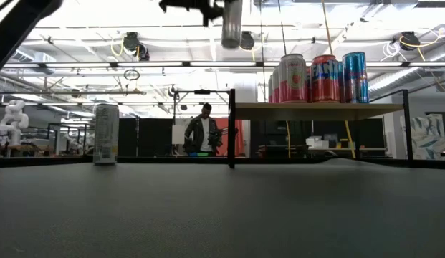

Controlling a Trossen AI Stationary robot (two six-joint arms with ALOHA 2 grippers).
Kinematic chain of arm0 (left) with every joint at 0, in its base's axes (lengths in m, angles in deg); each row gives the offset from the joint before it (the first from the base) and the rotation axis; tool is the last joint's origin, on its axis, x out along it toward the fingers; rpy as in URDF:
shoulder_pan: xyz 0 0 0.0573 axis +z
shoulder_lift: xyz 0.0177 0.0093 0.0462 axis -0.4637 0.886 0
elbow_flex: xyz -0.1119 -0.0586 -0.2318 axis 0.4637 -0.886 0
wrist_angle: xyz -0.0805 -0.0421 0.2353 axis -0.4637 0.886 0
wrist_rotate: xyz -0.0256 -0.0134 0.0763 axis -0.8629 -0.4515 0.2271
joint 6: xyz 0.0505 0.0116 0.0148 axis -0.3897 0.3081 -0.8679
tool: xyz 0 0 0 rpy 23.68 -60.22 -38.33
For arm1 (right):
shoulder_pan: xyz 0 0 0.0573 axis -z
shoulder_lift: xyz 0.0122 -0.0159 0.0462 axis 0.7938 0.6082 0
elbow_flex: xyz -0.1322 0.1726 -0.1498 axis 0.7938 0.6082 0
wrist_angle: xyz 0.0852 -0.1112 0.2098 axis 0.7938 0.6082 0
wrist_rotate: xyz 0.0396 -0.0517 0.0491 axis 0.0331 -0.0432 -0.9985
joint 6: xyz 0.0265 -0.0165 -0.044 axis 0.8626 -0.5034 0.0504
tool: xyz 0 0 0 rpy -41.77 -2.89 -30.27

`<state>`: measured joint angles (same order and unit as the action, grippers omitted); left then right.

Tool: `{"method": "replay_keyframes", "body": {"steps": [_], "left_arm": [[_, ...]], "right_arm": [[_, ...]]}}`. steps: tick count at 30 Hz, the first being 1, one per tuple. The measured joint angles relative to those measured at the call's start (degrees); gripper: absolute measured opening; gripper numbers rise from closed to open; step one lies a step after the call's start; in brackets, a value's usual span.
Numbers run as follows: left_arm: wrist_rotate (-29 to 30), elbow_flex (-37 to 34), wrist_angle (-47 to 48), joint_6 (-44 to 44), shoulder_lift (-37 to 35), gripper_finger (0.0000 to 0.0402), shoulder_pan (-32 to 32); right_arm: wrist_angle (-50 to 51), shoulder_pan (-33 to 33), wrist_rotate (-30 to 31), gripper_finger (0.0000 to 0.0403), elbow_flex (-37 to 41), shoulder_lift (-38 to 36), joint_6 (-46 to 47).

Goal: Place canned beverage on shelf
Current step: Put the middle white yellow soda can on the shelf

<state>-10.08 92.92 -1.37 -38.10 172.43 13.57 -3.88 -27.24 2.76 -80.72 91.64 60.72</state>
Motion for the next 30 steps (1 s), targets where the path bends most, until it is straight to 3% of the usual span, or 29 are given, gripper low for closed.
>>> {"method": "replay_keyframes", "body": {"steps": [10,18,26,30], "left_arm": [[-2.61,-2.98,-14.98,9.1,8.3,0.026,-0.94],[-4.0,-2.98,-12.9,10.11,9.86,0.026,-1.09],[-8.74,-2.93,-11.93,10.88,3.43,0.026,1.54],[-9.05,-2.87,-4.44,7.8,-2.3,0.026,2.02]], "right_arm": [[1.27,-0.02,0.0,0.0329,0.02,-0.02,0.21],[3.14,-0.02,-0.06,0.0329,0.02,-0.66,-1.36],[7.19,-0.02,-0.24,0.0329,0.02,-2.55,-2.99],[6.76,-0.02,-0.12,0.0329,0.02,-2.86,-3.9]]}}
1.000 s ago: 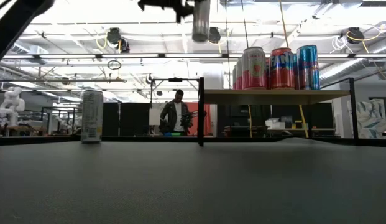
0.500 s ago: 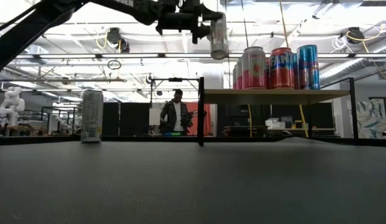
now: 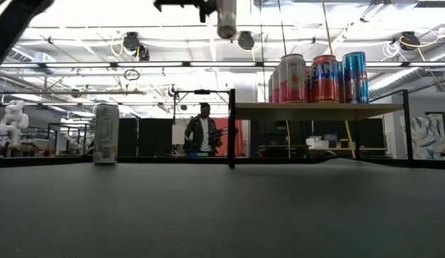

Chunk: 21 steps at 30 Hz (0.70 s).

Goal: Place canned beverage on shelf
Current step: Put the middle white yellow soda can on the shelf

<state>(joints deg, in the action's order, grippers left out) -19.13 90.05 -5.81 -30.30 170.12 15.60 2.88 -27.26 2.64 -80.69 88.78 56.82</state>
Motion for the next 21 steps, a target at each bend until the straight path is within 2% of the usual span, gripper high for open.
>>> {"method": "replay_keyframes", "body": {"steps": [7,10,16,21], "left_arm": [[-0.27,0.0,26.04,-9.22,-9.97,0.026,-0.99],[1.87,0.07,34.6,-11.74,-12.66,0.026,-3.34],[7.61,0.0,46.17,-11.73,-16.68,0.026,-8.99],[13.47,0.0,51.17,-6.79,-22.33,0.026,-13.46]], "right_arm": [[-4.35,0.0,0.17,0.0329,0.0,0.81,-0.51],[-4.73,0.0,0.19,0.0329,0.0,1.4,-0.88],[-4.72,0.0,0.03,0.0329,0.0,2.08,-0.88],[-4.72,0.0,-0.12,0.0329,0.0,2.08,-0.88]]}}
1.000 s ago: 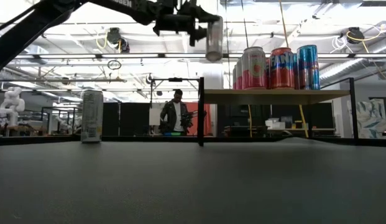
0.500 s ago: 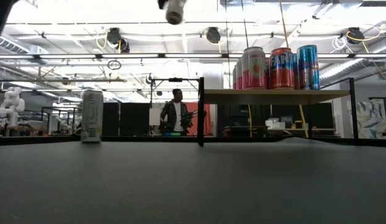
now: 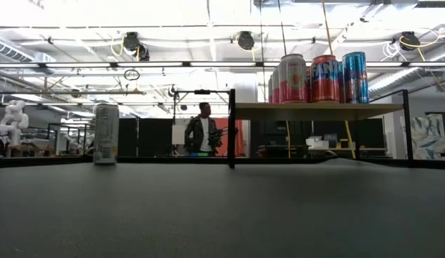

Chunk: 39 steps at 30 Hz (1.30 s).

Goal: Place canned beverage on shelf
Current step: Put the middle white yellow soda can on the shelf

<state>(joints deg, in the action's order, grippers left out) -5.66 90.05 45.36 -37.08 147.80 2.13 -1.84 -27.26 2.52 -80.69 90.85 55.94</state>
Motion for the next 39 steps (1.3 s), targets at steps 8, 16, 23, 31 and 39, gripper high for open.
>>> {"method": "replay_keyframes", "body": {"steps": [8,16,23,31,39], "left_arm": [[23.0,-6.22,0.36,7.37,-12.11,0.026,-11.74],[38.27,-40.7,-34.29,7.63,-25.9,0.026,-18.04],[38.38,-63.1,-74.01,4.74,-23.29,0.026,-12.31],[20.21,-61.55,-87.2,10.02,-11.13,0.026,-0.52],[7.88,-52.95,-92.43,11.18,1.88,0.026,7.03]], "right_arm": [[0.0,0.0,-0.02,0.0329,0.0,0.0,0.0],[0.0,0.0,-0.07,0.0329,0.0,0.0,0.0],[0.19,0.0,0.0,0.0329,0.0,0.0,-0.84],[2.82,0.0,-0.02,0.0329,0.0,-0.02,-0.15],[3.26,0.0,0.02,0.0329,0.0,-0.02,-0.88]]}}
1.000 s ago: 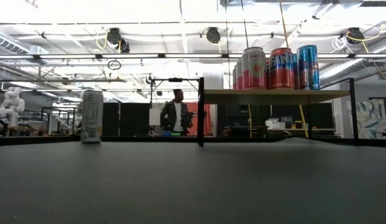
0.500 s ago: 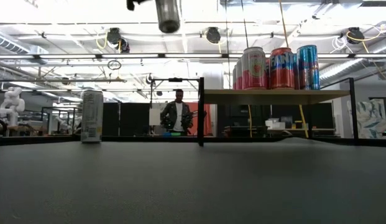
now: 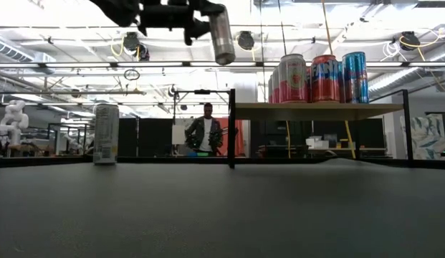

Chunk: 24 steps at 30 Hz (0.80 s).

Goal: Place canned beverage on shelf
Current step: Put the middle white yellow soda can on the shelf

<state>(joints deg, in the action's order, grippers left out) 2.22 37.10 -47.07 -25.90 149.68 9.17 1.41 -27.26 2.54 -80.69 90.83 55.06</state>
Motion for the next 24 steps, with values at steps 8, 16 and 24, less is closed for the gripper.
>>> {"method": "replay_keyframes", "body": {"steps": [8,16,24], "left_arm": [[-6.61,10.11,-0.28,-3.43,11.54,0.026,1.43],[-8.11,16.49,-1.99,-5.47,19.21,0.026,1.44],[-9.16,17.87,-2.07,-6.36,24.53,0.026,1.49]], "right_arm": [[0.0,0.0,0.11,0.0329,0.0,0.0,-0.19],[0.76,0.0,0.31,0.0329,0.0,0.0,-0.21],[2.46,0.0,0.37,0.0329,0.0,0.0,-0.21]]}}
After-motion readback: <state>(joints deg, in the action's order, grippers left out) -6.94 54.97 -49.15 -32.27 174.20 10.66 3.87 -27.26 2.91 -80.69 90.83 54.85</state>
